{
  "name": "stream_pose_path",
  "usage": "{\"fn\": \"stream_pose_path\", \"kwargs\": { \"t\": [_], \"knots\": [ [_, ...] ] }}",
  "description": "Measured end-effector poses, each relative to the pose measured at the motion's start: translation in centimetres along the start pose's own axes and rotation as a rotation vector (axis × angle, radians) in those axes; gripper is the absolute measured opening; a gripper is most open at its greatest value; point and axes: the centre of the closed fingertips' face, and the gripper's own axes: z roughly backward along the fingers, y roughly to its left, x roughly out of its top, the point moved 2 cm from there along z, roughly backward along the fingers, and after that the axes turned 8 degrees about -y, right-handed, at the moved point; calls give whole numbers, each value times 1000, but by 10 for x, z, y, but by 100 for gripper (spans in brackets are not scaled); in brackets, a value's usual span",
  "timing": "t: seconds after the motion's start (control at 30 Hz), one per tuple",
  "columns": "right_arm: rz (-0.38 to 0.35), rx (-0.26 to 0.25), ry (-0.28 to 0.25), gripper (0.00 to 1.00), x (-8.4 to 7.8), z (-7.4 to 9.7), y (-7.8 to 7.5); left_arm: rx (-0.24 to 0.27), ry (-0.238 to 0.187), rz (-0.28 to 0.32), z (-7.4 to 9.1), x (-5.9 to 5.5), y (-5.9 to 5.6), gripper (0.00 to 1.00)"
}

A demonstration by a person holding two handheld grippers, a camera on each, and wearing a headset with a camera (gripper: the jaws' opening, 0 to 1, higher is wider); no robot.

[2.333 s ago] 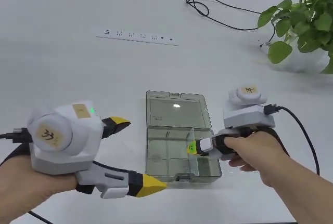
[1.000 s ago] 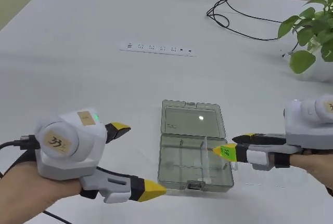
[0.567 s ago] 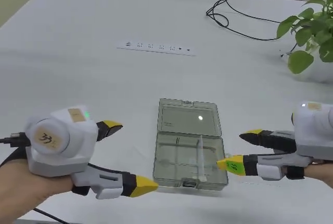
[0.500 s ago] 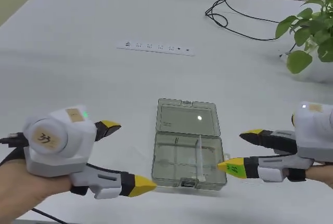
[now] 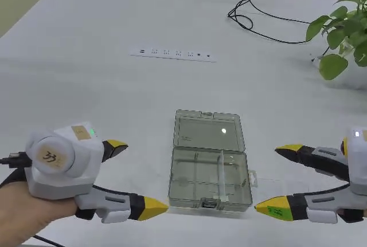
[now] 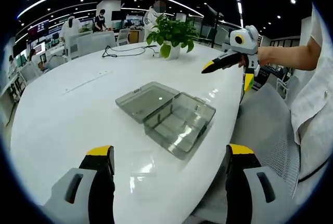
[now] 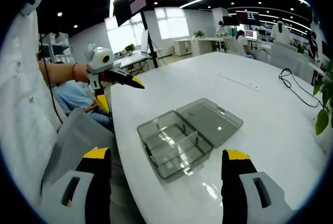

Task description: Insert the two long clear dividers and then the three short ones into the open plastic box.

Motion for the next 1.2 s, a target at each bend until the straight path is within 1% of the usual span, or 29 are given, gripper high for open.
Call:
{"fn": "stream_pose_path", "kwargs": {
  "t": [0.03, 0.1, 0.13, 0.2, 0.33, 0.37, 0.4, 0.5, 0.53, 0.57, 0.63, 0.67, 0.7, 0.77, 0.8, 0.9, 0.97, 1.0, 1.17, 1.2],
  "knots": [
    [11, 14, -5, 91, -2, 1, 1, 1, 5, 6, 0, -2, 0, 90],
    [12, 19, -17, 95, -6, 2, 1, 2, 15, 8, 0, -4, 1, 90],
    [16, 20, -18, 96, -7, 2, 1, 7, 35, 7, 1, -8, 2, 89],
    [32, 23, -15, 96, -11, 3, 1, 15, 69, 9, 1, -15, 5, 88],
    [52, 13, -7, 96, -19, 5, -3, 35, 110, 26, 0, -23, 11, 85],
    [60, 12, -9, 96, -20, 6, -4, 44, 136, 35, 1, -27, 13, 84],
    [62, 11, -12, 96, -20, 6, -4, 59, 173, 54, 1, -32, 16, 82],
    [64, 4, -24, 95, -19, 8, -7, 68, 195, 48, -2, -37, 18, 78],
    [63, -2, -26, 95, -20, 10, -8, 81, 228, 50, -2, -41, 20, 76],
    [62, -4, -32, 95, -19, 11, -9, 87, 252, 58, -2, -44, 21, 73],
    [58, -10, -39, 95, -20, 12, -11, 103, 289, 83, -4, -51, 25, 69],
    [58, -13, -39, 95, -20, 13, -11, 109, 299, 91, -5, -53, 27, 68],
    [59, -16, -42, 95, -20, 14, -12, 110, 299, 95, -8, -54, 28, 67],
    [57, -22, -42, 94, -21, 16, -13, 124, 326, 104, -9, -59, 31, 64],
    [55, -23, -44, 94, -21, 17, -13, 125, 331, 104, -10, -60, 32, 63],
    [53, -31, -51, 94, -21, 20, -14, 134, 382, 96, -13, -69, 34, 60],
    [44, -38, -61, 93, -20, 21, -14, 137, 398, 93, -15, -73, 36, 60],
    [43, -40, -63, 93, -20, 21, -14, 138, 414, 97, -17, -75, 36, 60],
    [45, -40, -70, 93, -21, 23, -13, 133, 452, 92, -22, -83, 36, 58],
    [45, -40, -68, 93, -21, 23, -12, 138, 466, 94, -23, -85, 36, 57]
  ]
}}
